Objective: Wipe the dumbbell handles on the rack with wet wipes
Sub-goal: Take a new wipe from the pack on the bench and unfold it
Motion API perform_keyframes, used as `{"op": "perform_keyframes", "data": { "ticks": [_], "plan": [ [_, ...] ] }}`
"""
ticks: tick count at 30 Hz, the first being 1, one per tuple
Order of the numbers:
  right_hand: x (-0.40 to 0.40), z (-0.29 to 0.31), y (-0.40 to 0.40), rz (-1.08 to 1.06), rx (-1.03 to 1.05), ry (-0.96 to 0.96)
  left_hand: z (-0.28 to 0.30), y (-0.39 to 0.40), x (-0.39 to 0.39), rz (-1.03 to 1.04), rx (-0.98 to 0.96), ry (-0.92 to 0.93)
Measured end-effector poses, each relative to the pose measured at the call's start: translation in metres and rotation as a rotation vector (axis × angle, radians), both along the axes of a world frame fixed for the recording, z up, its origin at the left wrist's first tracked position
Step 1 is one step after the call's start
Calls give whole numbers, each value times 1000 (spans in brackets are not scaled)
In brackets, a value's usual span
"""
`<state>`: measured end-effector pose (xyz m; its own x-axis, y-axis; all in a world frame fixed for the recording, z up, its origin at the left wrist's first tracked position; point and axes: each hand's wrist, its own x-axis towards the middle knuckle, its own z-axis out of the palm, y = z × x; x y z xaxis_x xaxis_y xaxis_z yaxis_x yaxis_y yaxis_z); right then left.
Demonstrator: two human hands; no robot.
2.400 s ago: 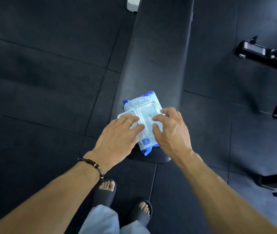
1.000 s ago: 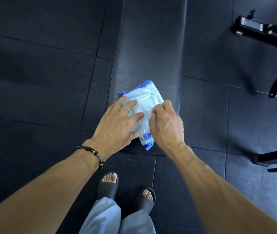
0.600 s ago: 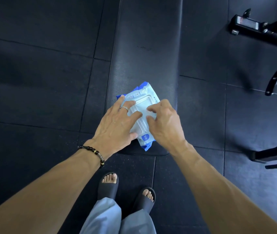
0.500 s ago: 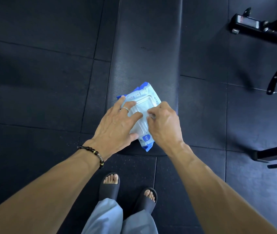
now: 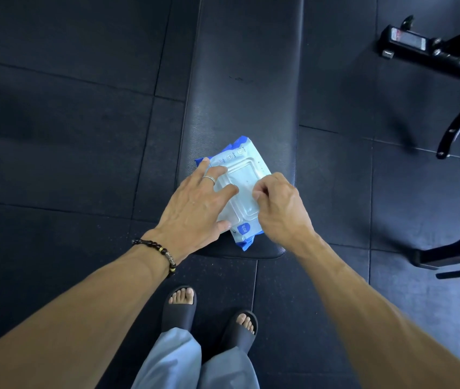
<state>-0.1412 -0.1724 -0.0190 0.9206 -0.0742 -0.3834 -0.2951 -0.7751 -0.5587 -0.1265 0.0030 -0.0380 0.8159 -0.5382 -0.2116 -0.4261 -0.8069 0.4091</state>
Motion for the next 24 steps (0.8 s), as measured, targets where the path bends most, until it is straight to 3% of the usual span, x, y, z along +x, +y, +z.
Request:
{"op": "perform_keyframes", "data": {
  "ticks": [5, 10, 15, 20, 24],
  "plan": [
    [8, 14, -9, -448, 241, 7, 6, -3, 1, 21, 39, 3],
    [20, 21, -8, -470, 316, 78, 15, -8, 4, 14, 86, 52],
    [21, 20, -6, -267, 138, 119, 12, -11, 3, -20, 124, 39],
    [22, 26, -21, -582, 449, 69, 18, -15, 12, -63, 199, 98],
    [20, 30, -30, -531, 239, 97, 23, -19, 15, -40, 170, 166]
  ]
}}
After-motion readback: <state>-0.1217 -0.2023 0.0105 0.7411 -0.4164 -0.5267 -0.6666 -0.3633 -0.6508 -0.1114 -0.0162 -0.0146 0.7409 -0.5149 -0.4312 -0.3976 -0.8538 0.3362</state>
